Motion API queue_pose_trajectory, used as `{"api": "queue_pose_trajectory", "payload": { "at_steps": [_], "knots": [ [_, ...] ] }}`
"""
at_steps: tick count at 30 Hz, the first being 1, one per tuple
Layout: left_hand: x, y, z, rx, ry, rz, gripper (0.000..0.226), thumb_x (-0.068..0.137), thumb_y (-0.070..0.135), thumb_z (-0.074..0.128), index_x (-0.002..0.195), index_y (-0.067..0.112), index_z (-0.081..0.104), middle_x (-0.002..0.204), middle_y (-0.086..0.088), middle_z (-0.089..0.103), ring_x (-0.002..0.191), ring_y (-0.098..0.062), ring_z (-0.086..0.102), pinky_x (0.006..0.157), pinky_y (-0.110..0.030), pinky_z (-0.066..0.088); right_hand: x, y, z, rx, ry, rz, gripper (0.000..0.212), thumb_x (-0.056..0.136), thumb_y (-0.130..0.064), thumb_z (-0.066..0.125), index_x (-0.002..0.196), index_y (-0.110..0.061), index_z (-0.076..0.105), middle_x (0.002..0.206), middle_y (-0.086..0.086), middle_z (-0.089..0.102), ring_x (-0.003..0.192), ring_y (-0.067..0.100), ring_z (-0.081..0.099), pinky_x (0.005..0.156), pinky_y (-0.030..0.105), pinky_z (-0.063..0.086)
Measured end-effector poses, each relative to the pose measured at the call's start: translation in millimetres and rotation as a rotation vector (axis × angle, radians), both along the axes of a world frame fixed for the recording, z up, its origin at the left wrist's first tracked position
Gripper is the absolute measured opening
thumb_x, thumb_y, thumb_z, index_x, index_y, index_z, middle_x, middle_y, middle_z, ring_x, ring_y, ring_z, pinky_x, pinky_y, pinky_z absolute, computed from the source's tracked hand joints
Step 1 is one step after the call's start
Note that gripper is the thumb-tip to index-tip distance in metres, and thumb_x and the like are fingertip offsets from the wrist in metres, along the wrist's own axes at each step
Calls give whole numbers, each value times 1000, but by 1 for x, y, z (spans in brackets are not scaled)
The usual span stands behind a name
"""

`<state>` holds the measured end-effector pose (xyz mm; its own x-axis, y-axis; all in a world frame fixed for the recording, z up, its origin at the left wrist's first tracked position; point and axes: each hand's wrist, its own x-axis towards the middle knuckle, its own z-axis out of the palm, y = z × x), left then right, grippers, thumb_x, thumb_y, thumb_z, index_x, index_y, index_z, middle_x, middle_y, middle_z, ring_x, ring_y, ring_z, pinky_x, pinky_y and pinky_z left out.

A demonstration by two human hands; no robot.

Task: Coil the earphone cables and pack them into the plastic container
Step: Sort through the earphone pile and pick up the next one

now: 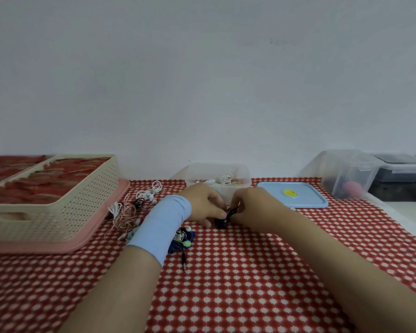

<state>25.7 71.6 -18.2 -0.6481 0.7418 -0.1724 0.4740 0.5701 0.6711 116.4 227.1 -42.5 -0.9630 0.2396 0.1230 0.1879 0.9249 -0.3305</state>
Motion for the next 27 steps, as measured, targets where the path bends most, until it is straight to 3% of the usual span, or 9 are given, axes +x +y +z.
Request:
{"api": "queue_pose_trajectory", "payload": {
  "at_steps": [3,6,11,18,22,27],
  "knots": [
    [-1,-4,8,155,8,32,17,83,14,77,99,20,74,99,0,73,79,-20,74,77,-29,61,3,-1,14,-86,107,-16,15,82,-34,77,91,-23,71,90,-10,69,85,10,63,78,28,54],
    [-8,-11,21,292,146,86,16,79,16,80,89,28,75,89,7,74,81,-7,71,72,-17,55,-3,-3,32,-171,262,-46,12,82,-33,79,89,-26,72,87,-11,71,84,8,65,74,27,53],
    [-39,-9,41,377,297,179,20,76,17,81,90,29,74,89,9,74,84,0,67,85,-20,51,-43,-8,57,-119,363,-81,9,86,-37,76,87,-32,68,91,-14,70,87,11,63,72,30,49],
    [-69,1,37,243,341,199,38,76,14,79,112,25,70,94,10,69,85,-4,65,74,-15,49,-100,-10,54,-83,221,-143,13,89,-40,73,93,-28,73,95,-7,73,84,15,67,63,27,48],
    [-75,-3,26,101,460,153,35,83,19,75,116,29,69,117,9,68,110,-11,61,98,-30,48,-108,-8,51,83,-12,-110,19,95,-40,66,104,-28,78,97,-4,75,86,17,69,68,28,52],
    [-77,-15,28,5,487,165,26,87,27,69,113,32,70,126,6,62,113,-14,57,93,-28,42,-104,-9,49,189,10,-81,19,98,-28,61,109,-32,76,108,-5,74,95,18,68,77,32,56]
  ]
}}
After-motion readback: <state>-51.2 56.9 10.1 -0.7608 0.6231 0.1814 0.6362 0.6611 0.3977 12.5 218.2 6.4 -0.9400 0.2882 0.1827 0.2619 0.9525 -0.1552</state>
